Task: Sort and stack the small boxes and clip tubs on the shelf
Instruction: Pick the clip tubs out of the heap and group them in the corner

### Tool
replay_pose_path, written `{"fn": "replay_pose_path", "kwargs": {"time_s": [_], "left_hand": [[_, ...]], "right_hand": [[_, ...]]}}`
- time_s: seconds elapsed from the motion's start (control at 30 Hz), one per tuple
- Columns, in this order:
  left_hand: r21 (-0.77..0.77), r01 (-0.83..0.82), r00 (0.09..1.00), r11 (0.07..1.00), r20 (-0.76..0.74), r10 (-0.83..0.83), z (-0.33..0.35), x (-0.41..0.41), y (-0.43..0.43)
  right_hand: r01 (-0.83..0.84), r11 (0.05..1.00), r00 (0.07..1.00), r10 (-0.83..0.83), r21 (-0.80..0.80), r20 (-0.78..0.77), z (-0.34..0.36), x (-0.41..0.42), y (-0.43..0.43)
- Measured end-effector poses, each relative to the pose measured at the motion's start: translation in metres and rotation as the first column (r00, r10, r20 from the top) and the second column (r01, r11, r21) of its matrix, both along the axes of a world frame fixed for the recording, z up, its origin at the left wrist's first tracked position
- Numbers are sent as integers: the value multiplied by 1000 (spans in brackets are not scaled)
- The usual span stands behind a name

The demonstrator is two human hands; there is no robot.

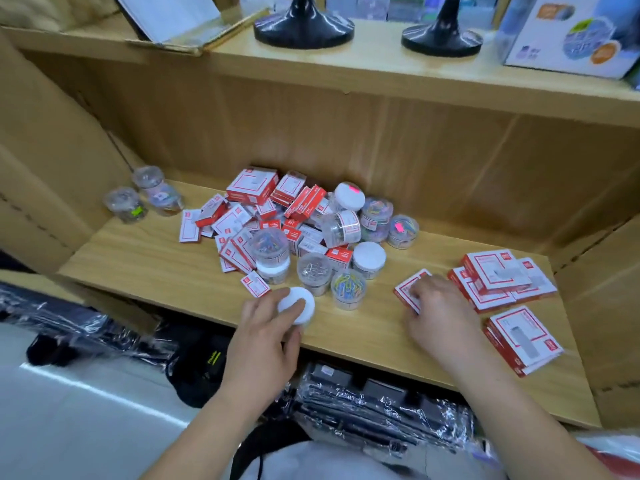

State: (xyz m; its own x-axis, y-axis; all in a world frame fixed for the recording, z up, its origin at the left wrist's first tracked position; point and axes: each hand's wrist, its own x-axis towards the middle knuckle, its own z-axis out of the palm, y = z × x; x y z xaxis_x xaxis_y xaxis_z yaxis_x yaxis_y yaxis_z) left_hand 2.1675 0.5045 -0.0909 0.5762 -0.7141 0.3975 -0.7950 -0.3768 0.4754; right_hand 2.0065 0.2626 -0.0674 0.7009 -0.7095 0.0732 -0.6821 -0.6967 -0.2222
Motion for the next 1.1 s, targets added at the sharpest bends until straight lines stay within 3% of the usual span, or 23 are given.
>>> {"fn": "replay_pose_path", "kwargs": {"time_s": [0.1, 0.23, 0.4, 0.6, 0.8, 0.93, 1.03, 1.1], "left_hand": [[-16, -4, 1000, 1000, -18, 3, -3, 4, 0], [-80, -101, 966, 992, -247, 78, -1, 7, 0], [-90, -138, 915, 986, -394, 92, 4, 8, 1], [-70, 16, 966, 997, -256, -33, 5, 17, -13], [-117, 41, 976, 992, -210, -65, 39, 39, -12], [-118, 105, 993, 987, -37, -111, 55, 47, -40], [-228, 111, 990, 967, -64, -129, 55, 47, -48], [-217, 121, 987, 969, -76, -141, 50, 47, -53]], "right_hand": [[-25, 999, 993, 28, -32, 112, 7, -1, 14], [-158, 961, 937, 74, 227, 342, 11, 27, 51], [-166, 954, 943, 80, 249, 323, -3, 48, 57], [-123, 966, 912, 20, 228, 409, -7, 61, 63], [-13, 964, 816, -143, 264, 560, -6, 53, 71], [6, 954, 773, -193, 298, 604, 1, 49, 70], [20, 940, 768, -232, 340, 597, 4, 42, 71], [33, 938, 762, -247, 346, 599, 6, 40, 69]]}}
